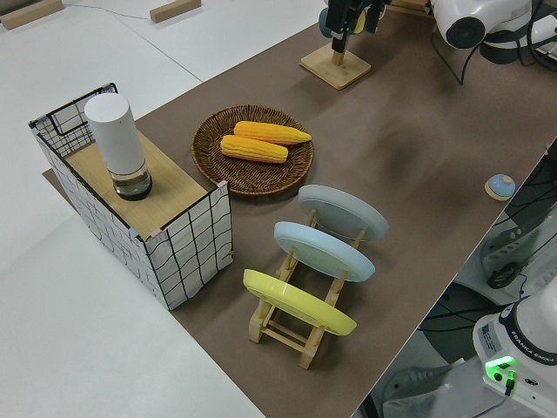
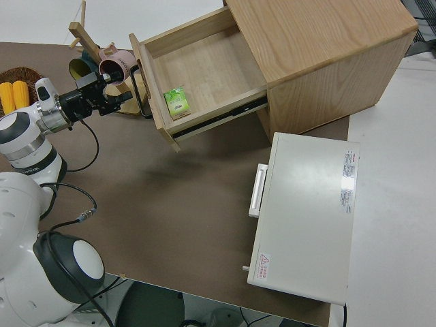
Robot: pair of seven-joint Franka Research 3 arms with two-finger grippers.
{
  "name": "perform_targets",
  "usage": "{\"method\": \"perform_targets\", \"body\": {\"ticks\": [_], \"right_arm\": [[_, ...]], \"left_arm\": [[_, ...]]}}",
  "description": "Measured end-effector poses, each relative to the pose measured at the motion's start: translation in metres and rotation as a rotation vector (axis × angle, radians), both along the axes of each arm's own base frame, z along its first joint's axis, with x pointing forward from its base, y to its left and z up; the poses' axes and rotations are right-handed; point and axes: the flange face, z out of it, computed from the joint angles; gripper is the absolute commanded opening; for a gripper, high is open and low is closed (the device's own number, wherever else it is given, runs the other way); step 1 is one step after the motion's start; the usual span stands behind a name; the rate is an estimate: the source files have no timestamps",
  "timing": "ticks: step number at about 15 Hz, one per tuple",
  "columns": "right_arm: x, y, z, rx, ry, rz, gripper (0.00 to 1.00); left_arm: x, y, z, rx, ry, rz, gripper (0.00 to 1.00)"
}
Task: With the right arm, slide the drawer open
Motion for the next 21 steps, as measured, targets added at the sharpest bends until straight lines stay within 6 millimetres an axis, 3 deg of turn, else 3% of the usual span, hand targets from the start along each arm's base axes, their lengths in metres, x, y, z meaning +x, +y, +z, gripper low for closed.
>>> {"method": "perform_targets", "body": {"ticks": [4,6,11,13,16,21], "right_arm": [[-0.024,0.025,0.006,0.049,0.018,-0.024,0.985],[-0.032,0.032,0.018,0.144,0.05,-0.068,0.985],[-0.046,0.021,0.087,0.424,0.108,-0.166,0.985],[-0.051,0.007,0.117,0.54,0.134,-0.209,0.985],[-0.053,-0.031,0.163,0.706,0.154,-0.279,0.985],[-0.043,-0.118,0.221,0.975,0.217,-0.403,0.985]], "left_arm": [[0.0,0.0,0.0,0.0,0.0,0.0,0.99],[0.0,0.0,0.0,0.0,0.0,0.0,0.99],[0.0,0.0,0.0,0.0,0.0,0.0,0.99],[0.0,0.0,0.0,0.0,0.0,0.0,0.99],[0.0,0.0,0.0,0.0,0.0,0.0,0.99],[0.0,0.0,0.0,0.0,0.0,0.0,0.99]]}}
